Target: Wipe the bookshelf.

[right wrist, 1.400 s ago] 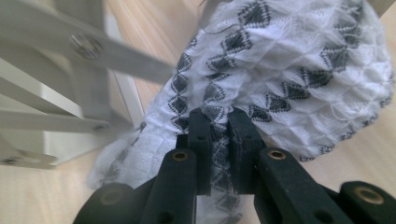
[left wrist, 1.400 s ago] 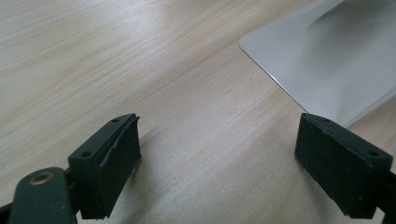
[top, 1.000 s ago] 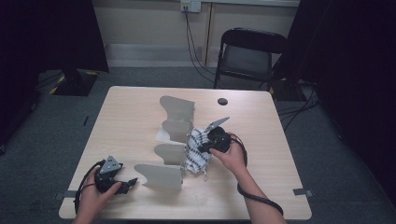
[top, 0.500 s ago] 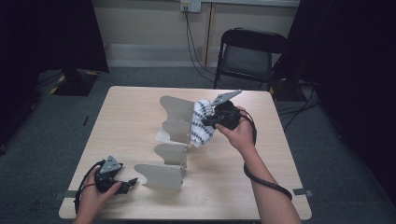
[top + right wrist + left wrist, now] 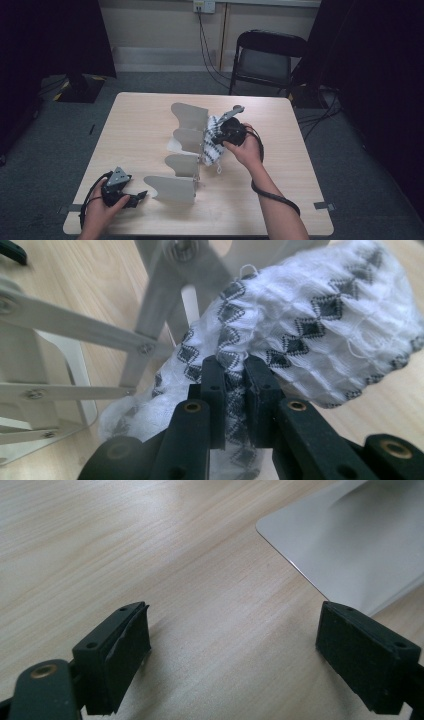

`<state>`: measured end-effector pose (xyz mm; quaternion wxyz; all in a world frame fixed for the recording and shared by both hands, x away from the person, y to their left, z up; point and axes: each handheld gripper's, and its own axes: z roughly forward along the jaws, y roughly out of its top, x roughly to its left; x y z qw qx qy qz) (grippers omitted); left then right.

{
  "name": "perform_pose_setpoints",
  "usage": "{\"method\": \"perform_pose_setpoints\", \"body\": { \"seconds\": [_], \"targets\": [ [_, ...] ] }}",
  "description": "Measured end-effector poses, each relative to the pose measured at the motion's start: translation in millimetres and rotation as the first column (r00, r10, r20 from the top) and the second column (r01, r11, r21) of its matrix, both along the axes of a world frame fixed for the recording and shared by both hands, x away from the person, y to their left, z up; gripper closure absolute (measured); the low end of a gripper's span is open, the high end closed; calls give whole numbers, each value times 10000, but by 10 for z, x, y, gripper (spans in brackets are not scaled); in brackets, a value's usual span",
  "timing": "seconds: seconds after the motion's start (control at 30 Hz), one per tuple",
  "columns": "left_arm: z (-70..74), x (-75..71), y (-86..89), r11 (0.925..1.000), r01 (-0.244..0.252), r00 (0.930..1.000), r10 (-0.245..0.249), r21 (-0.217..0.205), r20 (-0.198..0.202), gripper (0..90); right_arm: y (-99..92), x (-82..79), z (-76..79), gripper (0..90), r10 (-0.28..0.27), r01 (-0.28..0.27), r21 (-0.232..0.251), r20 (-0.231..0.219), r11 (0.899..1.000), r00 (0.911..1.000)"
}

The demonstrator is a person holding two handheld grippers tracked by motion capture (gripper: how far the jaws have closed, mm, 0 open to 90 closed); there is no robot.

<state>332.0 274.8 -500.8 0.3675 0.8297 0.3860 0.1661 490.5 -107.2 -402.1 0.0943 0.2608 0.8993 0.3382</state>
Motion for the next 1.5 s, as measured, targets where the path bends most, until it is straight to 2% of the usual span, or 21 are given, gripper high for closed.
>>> {"method": "perform_pose_setpoints", "body": {
  "seconds": [0.27, 0.63, 0.73, 0.9, 0.97, 1.03, 1.13, 1.33, 1.5],
  "targets": [
    [0, 0, 0, 10000, -1, 10000, 1, 3, 0, 133, 36, 16, -362, 804, -88, 77, -200, -585, 9998, 9982],
    [0, -1, 0, 10000, 5, 10000, -5, 3, -2, 133, 43, 17, -597, 793, -214, 181, -363, -933, 9992, 9954],
    [0, -1, 0, 10000, 7, 10000, -7, 6, -3, 133, 21, 6, -608, 792, -256, 227, -316, -961, 9992, 9950],
    [0, -1, 0, 10000, 11, 10000, -11, 8, -3, 133, -92, 2, -569, 784, -501, 453, -516, -956, 9976, 9942],
    [0, -1, -1, 10000, 10, 10000, -10, 7, -4, 133, -153, 7, -558, 731, -729, 685, -539, -830, 9962, 9939],
    [0, 0, 0, 10000, 14, 10000, -14, 8, -5, 133, -202, -3, -553, 625, -983, 964, -330, -616, 9948, 9932],
    [0, 0, -1, 10000, 17, 10000, -17, 4, -3, 132, -254, -44, -532, 541, -1217, 1217, -37, -570, 9926, 9909],
    [1, 1, 0, 10000, 41, 10000, -41, 29, 15, 132, -326, -176, -441, 437, -1339, 1346, 128, -447, 9908, 9900],
    [1, -2, -6, 10000, -7, 10000, 7, 57, 29, 131, -266, -292, -442, 411, -1042, 1058, 307, -492, 9939, 9933]
  ]
}}
